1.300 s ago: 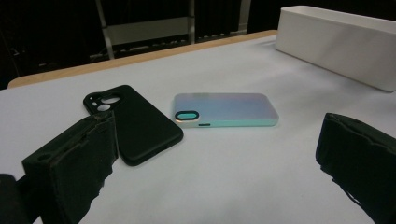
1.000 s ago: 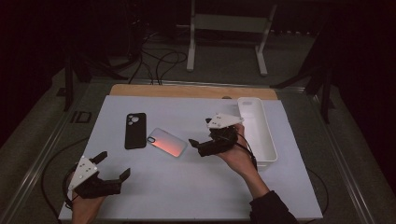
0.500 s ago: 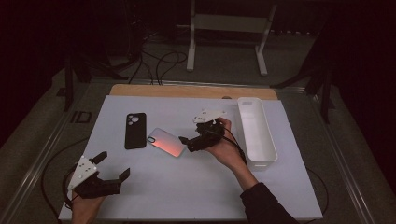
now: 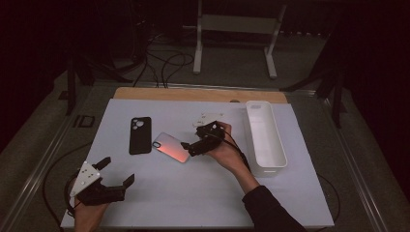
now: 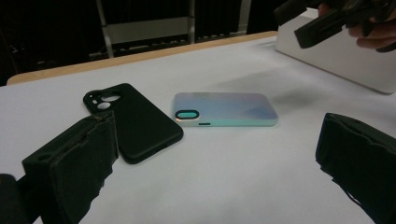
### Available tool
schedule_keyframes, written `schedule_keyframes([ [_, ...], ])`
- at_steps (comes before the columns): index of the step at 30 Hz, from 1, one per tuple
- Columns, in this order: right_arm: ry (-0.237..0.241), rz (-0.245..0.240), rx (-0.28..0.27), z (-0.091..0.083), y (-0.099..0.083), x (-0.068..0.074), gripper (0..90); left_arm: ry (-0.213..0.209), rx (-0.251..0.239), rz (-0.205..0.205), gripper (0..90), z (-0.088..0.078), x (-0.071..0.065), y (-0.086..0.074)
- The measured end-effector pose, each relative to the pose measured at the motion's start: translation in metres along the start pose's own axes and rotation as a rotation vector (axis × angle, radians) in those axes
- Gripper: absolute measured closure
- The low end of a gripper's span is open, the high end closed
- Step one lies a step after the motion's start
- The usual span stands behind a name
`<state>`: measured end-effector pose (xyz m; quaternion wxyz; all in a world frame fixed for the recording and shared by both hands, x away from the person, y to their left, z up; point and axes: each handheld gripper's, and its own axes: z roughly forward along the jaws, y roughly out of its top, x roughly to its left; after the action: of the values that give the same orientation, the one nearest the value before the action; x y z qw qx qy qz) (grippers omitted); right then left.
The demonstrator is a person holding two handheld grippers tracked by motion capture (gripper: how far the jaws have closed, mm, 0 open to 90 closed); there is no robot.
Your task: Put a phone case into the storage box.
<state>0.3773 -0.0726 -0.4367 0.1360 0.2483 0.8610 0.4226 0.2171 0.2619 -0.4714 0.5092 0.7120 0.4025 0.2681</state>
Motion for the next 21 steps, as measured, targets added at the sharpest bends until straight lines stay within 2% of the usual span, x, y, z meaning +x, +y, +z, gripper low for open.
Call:
schedule_keyframes([
  [21,0.015,0.013,0.076,0.032,-0.007,-0.001,7.7,0.002,0.003,-0.002,0.0,0.000,0.000,0.000],
])
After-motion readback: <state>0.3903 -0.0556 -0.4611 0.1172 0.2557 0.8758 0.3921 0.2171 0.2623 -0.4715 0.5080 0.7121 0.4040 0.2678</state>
